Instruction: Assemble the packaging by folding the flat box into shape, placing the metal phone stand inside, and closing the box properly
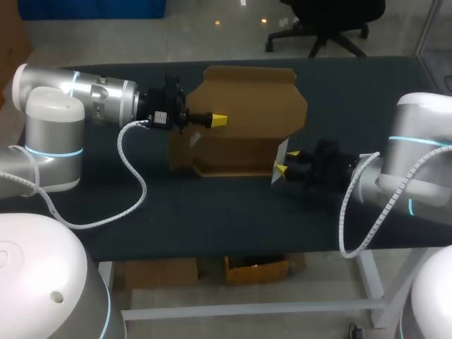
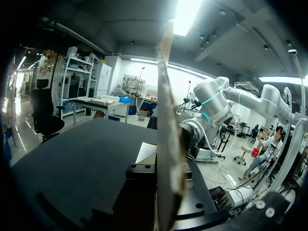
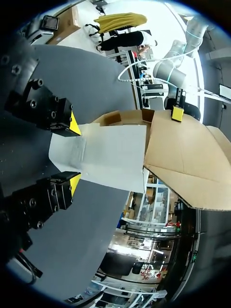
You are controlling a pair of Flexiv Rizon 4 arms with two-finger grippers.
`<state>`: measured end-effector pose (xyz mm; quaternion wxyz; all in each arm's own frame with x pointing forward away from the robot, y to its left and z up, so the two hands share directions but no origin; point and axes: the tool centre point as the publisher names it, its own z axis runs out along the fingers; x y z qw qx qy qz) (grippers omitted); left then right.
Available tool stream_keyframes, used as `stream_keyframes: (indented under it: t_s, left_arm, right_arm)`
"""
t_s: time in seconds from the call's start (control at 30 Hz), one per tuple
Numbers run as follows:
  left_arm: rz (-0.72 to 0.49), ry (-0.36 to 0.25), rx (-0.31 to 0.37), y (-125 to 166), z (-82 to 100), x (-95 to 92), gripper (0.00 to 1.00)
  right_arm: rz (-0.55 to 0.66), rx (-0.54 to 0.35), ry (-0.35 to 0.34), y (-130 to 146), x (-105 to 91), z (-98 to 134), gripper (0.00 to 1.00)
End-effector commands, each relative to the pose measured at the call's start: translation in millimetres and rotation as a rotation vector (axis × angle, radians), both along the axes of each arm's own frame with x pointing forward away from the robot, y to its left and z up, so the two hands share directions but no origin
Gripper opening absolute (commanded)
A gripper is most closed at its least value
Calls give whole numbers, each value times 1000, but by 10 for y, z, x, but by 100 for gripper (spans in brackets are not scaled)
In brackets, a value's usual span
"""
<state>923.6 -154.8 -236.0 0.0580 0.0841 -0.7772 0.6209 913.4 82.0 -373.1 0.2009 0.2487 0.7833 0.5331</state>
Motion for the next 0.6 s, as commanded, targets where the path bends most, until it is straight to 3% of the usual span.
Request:
stream_keyframes:
  t_s: [0.03,0.6]
  left_arm:
    - [2,-2,-2,-6,-21,-4,0]
    - [2,-2,-2,-6,-21,-4,0]
  right_arm:
    - [-29,3,-16,22,5,-3,45]
    - [-133,-12,-35,139,66,-11,45]
